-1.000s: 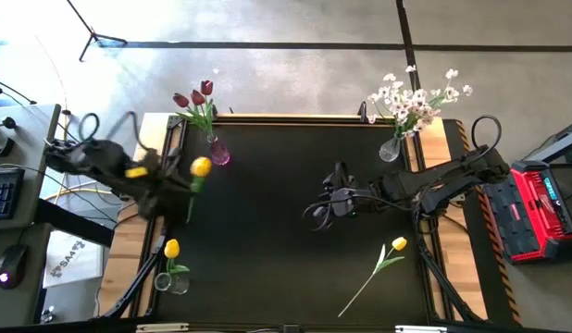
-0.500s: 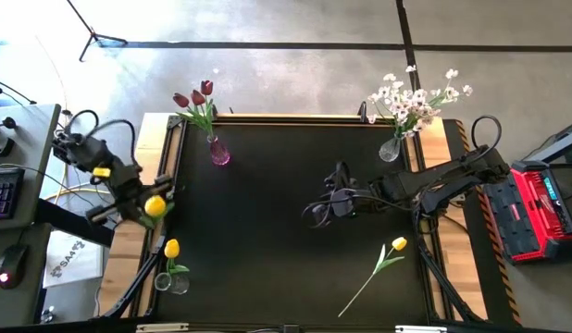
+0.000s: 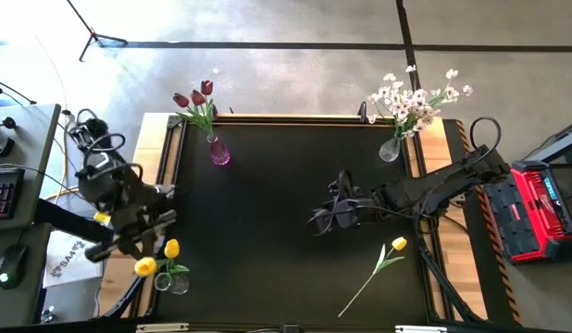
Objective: Sort flowers into vase by color
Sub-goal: Put the left yellow tulip flower into the bottom left transparent vase
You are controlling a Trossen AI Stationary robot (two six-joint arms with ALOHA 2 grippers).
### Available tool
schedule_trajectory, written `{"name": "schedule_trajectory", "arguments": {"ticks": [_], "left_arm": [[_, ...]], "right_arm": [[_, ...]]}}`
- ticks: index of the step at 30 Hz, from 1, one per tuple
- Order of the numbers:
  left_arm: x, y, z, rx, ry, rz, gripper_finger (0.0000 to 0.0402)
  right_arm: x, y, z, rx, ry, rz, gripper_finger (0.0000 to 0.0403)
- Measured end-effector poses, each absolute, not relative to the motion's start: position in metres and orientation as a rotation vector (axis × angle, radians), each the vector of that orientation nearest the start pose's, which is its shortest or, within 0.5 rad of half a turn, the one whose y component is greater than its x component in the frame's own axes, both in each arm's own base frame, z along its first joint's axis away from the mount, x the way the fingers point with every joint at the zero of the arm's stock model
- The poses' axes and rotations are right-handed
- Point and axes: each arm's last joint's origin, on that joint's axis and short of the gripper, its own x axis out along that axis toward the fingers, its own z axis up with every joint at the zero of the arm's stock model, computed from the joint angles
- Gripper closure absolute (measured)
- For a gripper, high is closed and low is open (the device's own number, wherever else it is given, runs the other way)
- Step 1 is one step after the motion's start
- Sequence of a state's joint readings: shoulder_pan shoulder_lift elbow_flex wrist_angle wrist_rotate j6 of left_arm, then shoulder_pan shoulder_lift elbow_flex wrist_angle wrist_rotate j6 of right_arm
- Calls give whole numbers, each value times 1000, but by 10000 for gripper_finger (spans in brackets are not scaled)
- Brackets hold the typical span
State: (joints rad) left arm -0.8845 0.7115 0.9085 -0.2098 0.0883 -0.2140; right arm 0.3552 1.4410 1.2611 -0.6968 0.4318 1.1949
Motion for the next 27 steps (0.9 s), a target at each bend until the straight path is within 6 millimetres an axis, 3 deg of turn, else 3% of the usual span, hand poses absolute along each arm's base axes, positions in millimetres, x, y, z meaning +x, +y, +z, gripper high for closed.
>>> {"name": "schedule_trajectory", "arguments": {"ticks": [6, 11, 20, 27], "left_arm": [[84, -137, 350, -202, 76, -912, 401], [81, -144, 329, -205, 72, -860, 401], [78, -148, 306, -214, 162, -863, 401], [76, -145, 308, -215, 137, -849, 399]], "right_arm": [[280, 101, 308, 809, 645, -519, 215], [280, 102, 308, 827, 637, -525, 214], [282, 103, 310, 853, 618, -504, 214], [283, 111, 314, 879, 586, -455, 214]]}}
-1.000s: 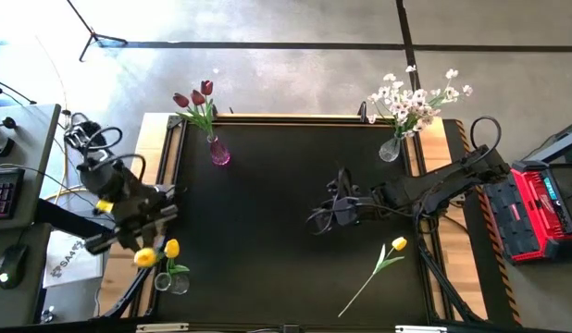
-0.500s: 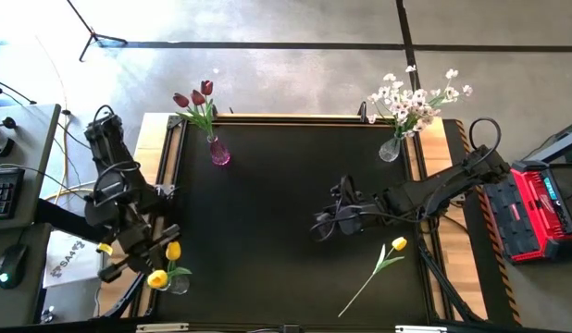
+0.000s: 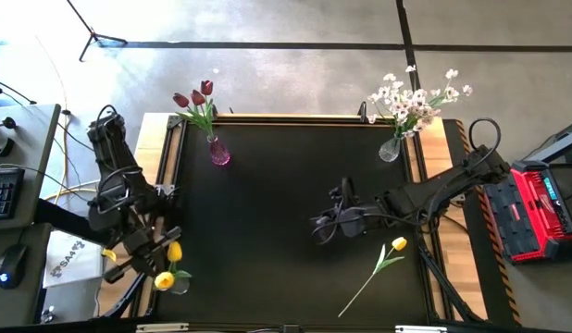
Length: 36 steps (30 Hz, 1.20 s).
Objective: Sort flowers into vase by color
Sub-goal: Put the left yellow tulip flower into the bottom left transparent vase, then put the yellow tulip flower into the bottom left transparent vase
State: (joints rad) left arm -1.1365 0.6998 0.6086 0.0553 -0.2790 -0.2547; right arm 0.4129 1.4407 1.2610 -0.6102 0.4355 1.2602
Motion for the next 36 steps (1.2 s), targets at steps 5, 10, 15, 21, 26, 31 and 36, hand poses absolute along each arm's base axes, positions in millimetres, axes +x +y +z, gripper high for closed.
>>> {"name": "schedule_trajectory", "arguments": {"ticks": [5, 10, 15, 21, 26, 31, 36], "left_arm": [[74, -139, 311, -272, 140, -849, 378], [72, -137, 312, -311, 154, -851, 344], [73, -138, 311, -308, 155, -851, 305], [73, -137, 311, -275, 141, -845, 271], [72, -134, 313, -259, 122, -831, 264], [68, -117, 322, -326, 49, -700, 264], [63, -92, 331, -437, -31, -441, 264]], "right_arm": [[281, 115, 314, 898, 584, -449, 214], [281, 121, 316, 901, 553, -431, 215], [280, 127, 318, 911, 526, -413, 214], [279, 130, 318, 942, 519, -419, 214], [279, 130, 318, 944, 519, -418, 214], [278, 130, 318, 929, 498, -444, 214], [270, 126, 309, 1009, 562, -566, 215]]}}
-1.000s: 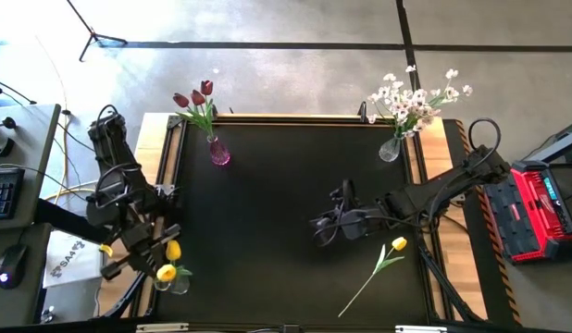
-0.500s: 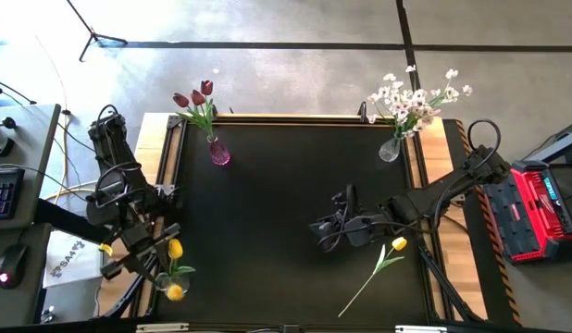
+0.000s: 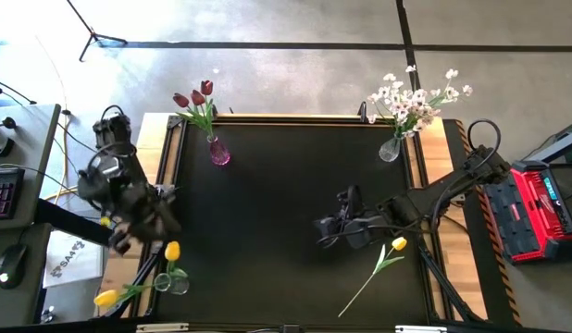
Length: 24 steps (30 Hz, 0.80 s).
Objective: Sort flowers into vase by color
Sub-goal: Put the yellow tulip flower into the bottom left transparent vase
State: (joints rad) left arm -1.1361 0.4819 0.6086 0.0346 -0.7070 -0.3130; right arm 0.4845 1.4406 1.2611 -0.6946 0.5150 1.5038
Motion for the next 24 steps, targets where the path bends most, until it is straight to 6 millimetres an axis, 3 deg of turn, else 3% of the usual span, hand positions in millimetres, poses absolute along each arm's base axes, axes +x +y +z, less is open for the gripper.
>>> {"name": "schedule_trajectory", "arguments": {"ticks": [8, 14, 18, 24], "left_arm": [[65, -80, 330, -455, -60, -150, 264], [70, -82, 327, -428, -59, 21, 264], [72, -85, 321, -377, -39, 93, 264], [75, -90, 311, -320, 11, 87, 264]], "right_arm": [[237, 131, 290, 1231, 977, -806, 214], [207, 143, 283, 1262, 1025, -1106, 215], [206, 155, 269, 1224, 1159, -1183, 224], [214, 169, 239, 1125, 1322, -1318, 272]]}}
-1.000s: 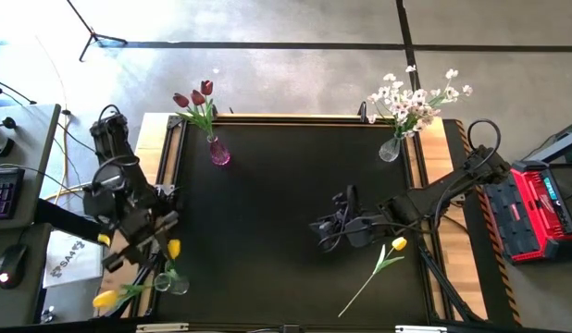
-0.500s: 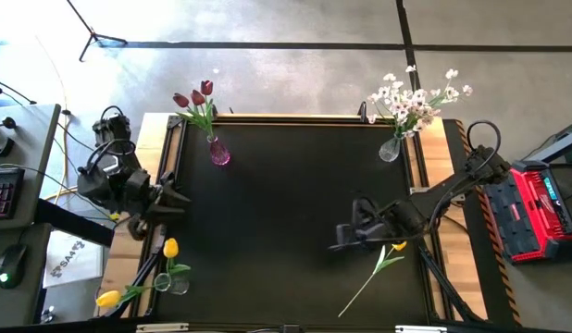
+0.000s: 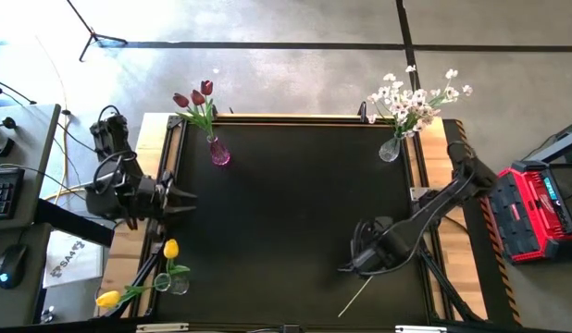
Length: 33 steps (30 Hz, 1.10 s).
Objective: Sort flowers into vase by color
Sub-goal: Put the yellow tulip flower into the bottom left transparent vase
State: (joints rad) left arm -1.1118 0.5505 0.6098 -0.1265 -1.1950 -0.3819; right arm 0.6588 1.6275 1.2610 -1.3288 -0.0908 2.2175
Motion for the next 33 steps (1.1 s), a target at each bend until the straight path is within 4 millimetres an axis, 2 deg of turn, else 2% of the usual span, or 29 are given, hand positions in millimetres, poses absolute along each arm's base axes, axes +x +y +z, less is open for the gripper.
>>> {"name": "schedule_trajectory", "arguments": {"ticks": [5, 8, 11, 16, 23, 33], "left_arm": [[78, -94, 309, -367, 41, 4, 264], [82, -97, 306, -402, 52, 15, 266], [89, -101, 302, -404, 71, 28, 275], [100, -104, 297, -389, 98, 50, 288], [107, -96, 308, -377, 147, 58, 291], [106, -82, 328, -333, 176, 122, 291]], "right_arm": [[222, 190, 221, 1146, 1425, -1243, 279], [222, 200, 213, 1199, 1395, -1298, 273], [219, 205, 201, 1161, 1446, -1420, 266], [217, 209, 181, 1070, 1481, -1591, 259], [239, 207, 159, 1143, 1425, -1554, 258], [242, 205, 130, 1084, 1411, -1606, 260]]}}
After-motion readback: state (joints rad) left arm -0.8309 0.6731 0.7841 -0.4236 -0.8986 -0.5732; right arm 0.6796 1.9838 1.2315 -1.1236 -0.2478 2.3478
